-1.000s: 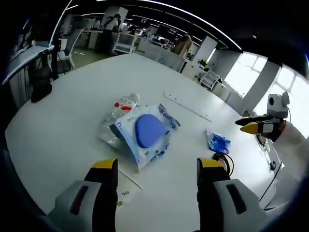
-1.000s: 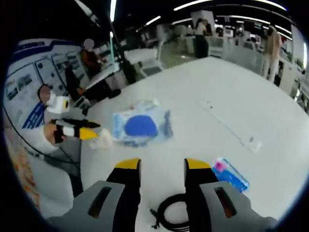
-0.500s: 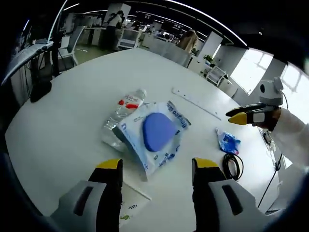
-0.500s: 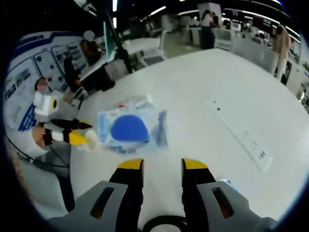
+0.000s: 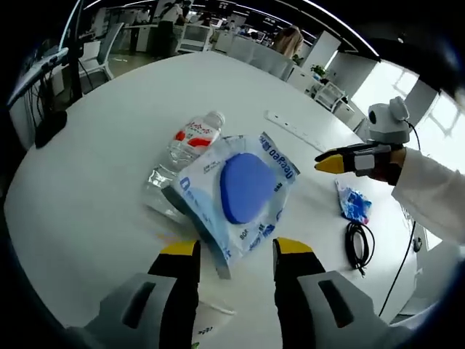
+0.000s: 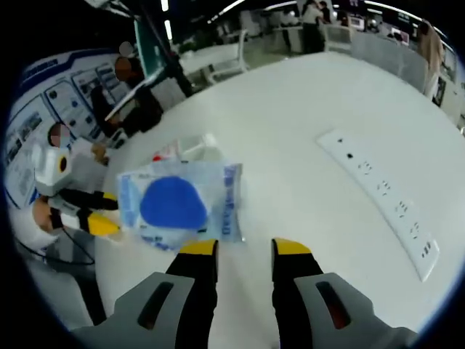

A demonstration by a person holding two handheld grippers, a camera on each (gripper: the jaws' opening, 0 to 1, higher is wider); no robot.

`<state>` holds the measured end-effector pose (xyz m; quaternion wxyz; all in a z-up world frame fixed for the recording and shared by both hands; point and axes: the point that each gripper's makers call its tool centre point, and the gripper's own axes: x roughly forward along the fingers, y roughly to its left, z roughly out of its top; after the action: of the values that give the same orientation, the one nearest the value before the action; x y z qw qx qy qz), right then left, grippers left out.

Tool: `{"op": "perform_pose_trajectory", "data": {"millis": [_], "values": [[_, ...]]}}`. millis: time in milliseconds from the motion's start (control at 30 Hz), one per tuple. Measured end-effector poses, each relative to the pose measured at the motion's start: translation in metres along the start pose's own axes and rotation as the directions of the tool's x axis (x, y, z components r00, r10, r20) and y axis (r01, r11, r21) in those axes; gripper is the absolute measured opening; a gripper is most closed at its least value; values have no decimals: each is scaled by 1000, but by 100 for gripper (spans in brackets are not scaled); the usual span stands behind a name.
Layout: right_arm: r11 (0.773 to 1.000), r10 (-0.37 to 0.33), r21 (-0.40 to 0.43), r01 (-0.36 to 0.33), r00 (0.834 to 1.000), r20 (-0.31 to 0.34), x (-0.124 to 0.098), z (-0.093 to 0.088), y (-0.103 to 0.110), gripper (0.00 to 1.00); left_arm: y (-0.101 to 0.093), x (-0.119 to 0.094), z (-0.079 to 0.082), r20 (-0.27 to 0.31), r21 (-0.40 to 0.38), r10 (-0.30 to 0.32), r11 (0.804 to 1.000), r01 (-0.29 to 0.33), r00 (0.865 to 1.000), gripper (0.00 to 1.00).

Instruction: Arrange the tabletop items into an orderly group along one side of the table until the central work area is clear of visible clutter.

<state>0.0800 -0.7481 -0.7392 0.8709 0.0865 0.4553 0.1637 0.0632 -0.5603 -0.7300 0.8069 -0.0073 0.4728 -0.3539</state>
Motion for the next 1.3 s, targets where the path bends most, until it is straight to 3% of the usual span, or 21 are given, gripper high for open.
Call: {"op": "perform_pose_trajectory", "data": {"millis": [133,233,300,367,400,467,567,800,900,1133,1300], "values": [[999,8,-44,-10,999,-49,18,-4,5,25,5,4,-5,-49,13,15,1000,-14,999,30],[1000,5,-14,-6,999,-40,26,-5,4,23,10,6,-7,-62,-7,21,1000,-21,998,21],[1000,10,-19,-11,999,-37,29,-4,6,16,11,5,-6,-54,13,23,1000,-23,998,10],[992,-6,-128,3,1000,-23,29,-1,5,5,12,5,-6,-50,30,29,999,-27,998,6],[990,-17,-139,14,1000,-21,28,-1,4,3,12,5,-6,-51,20,26,999,-25,998,5],[996,-7,-94,5,1000,-24,26,-4,5,0,12,6,-7,-48,-10,18,1000,-18,999,3],[1000,13,-24,-13,1000,-1,21,-4,8,0,11,2,0,-10,6,17,1000,-17,1000,0],[999,-2,32,1,999,33,-5,-10,19,0,7,-9,13,41,19,-2,1000,2,999,0],[989,-24,150,13,997,72,-24,-11,24,0,4,-16,20,65,38,-22,999,20,998,0],[982,-78,185,47,983,168,-69,-19,41,0,-10,-26,31,67,138,-91,987,81,994,0],[953,-155,292,84,961,228,-94,-34,47,0,-27,-27,46,35,257,-156,956,142,987,0]]}}
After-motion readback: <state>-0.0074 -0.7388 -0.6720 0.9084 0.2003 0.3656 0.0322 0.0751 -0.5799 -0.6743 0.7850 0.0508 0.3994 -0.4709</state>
